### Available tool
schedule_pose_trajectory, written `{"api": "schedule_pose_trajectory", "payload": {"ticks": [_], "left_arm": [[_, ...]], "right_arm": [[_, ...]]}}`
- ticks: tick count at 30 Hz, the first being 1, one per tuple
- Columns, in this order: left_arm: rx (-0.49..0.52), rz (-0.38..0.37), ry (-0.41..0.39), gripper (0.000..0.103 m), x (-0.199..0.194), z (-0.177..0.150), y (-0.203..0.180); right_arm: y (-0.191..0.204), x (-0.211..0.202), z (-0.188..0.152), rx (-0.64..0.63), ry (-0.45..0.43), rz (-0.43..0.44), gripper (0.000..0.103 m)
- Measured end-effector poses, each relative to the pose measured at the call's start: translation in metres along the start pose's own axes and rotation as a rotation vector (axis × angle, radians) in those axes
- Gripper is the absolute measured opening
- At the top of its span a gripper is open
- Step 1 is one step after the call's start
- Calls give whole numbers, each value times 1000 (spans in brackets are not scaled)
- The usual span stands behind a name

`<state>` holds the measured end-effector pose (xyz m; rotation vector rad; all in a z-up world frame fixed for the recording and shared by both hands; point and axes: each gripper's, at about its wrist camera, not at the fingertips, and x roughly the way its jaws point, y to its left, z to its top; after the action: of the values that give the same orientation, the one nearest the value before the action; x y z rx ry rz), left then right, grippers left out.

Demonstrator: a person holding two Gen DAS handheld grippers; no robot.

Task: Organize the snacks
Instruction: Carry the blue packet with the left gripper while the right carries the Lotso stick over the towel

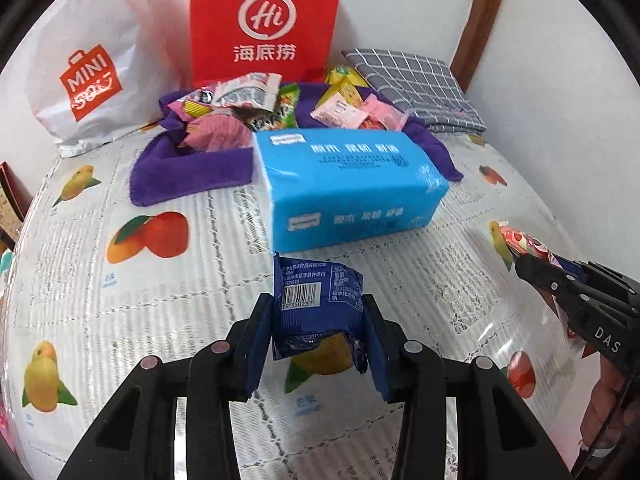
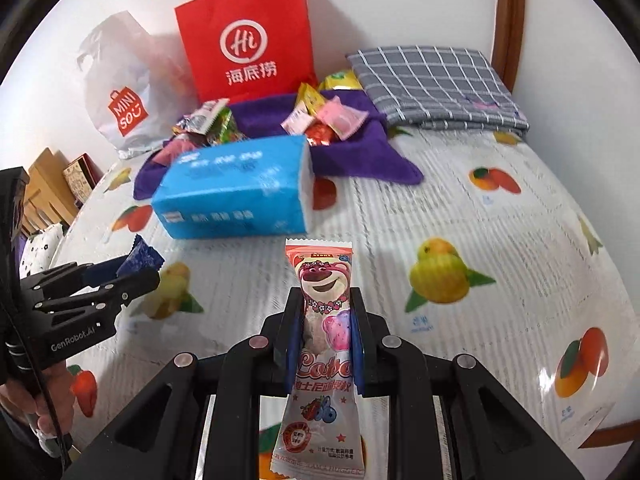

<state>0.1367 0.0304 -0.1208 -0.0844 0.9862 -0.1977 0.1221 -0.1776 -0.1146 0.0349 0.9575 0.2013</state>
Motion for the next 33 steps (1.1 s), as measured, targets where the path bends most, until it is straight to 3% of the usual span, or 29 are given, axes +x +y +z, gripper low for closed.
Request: {"api": "schedule_pose_trajectory", "payload": {"ticks": [16,33], "left_arm": [[-32,2,-65,41,-30,38,24],[-36,18,-114,41,-33,85,39]], "right_arm": [[22,-4,43,-7,-65,13,21],[24,6,96,-10,-129,14,21]]}}
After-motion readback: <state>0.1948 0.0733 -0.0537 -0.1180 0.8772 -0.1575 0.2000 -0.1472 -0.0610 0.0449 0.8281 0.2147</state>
